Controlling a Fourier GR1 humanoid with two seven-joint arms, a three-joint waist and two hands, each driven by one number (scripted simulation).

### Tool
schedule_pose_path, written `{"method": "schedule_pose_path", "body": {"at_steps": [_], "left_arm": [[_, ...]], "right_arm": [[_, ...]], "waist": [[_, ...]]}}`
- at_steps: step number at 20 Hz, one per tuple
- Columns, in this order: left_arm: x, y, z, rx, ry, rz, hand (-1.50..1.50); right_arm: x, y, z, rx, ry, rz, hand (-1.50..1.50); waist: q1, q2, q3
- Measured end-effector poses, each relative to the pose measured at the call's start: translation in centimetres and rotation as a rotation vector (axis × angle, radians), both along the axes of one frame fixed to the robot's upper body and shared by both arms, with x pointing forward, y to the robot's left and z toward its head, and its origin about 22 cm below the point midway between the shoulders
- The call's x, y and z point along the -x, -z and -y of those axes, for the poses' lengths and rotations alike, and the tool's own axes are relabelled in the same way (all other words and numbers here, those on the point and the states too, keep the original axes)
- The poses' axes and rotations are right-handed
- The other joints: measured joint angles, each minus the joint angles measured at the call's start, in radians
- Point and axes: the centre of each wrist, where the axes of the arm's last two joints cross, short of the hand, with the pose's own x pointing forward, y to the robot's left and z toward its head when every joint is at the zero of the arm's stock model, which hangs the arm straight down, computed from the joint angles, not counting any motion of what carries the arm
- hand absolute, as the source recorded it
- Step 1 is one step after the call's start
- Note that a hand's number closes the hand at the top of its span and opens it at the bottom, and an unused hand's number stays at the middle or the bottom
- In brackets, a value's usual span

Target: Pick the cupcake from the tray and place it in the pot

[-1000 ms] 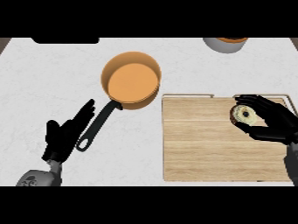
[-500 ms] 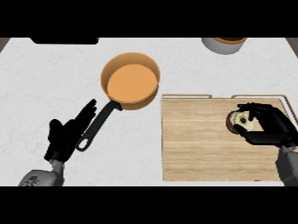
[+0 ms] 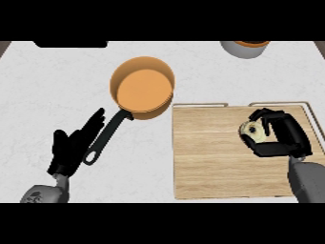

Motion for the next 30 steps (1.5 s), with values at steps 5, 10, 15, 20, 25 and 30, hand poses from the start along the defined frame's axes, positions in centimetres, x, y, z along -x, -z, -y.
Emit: {"method": "schedule_pose_path", "body": {"at_steps": [5, 10, 15, 20, 25, 30], "left_arm": [[-0.2, 0.1, 0.0, 0.009, -0.001, 0.013, 0.00], [-0.3, -0.1, -0.2, 0.005, -0.006, 0.004, 0.00], [0.0, -0.1, -0.2, 0.004, -0.007, 0.003, 0.00], [-0.3, -0.1, -0.3, 0.001, -0.005, 0.003, 0.00], [-0.5, 0.1, -0.3, 0.005, 0.000, 0.013, 0.00], [-0.3, -0.2, 0.0, 0.003, 0.008, 0.003, 0.00]], "right_arm": [[0.2, -1.7, -1.6, 0.076, 0.008, 0.083, 1.50], [0.2, -5.7, -3.8, 0.178, 0.020, 0.154, 1.50], [1.1, -9.5, -4.5, 0.284, 0.040, 0.239, 1.50], [0.9, -14.0, -6.6, 0.393, 0.058, 0.304, 1.50], [-0.3, -19.1, -10.2, 0.481, 0.072, 0.321, 1.50], [-2.6, -23.4, -14.4, 0.555, 0.059, 0.316, 1.50]], "waist": [[-0.001, 0.003, 0.007], [-0.003, 0.004, 0.008], [-0.003, 0.004, 0.008], [-0.001, 0.005, 0.008], [0.003, 0.006, 0.008], [0.013, 0.007, 0.007]]}}
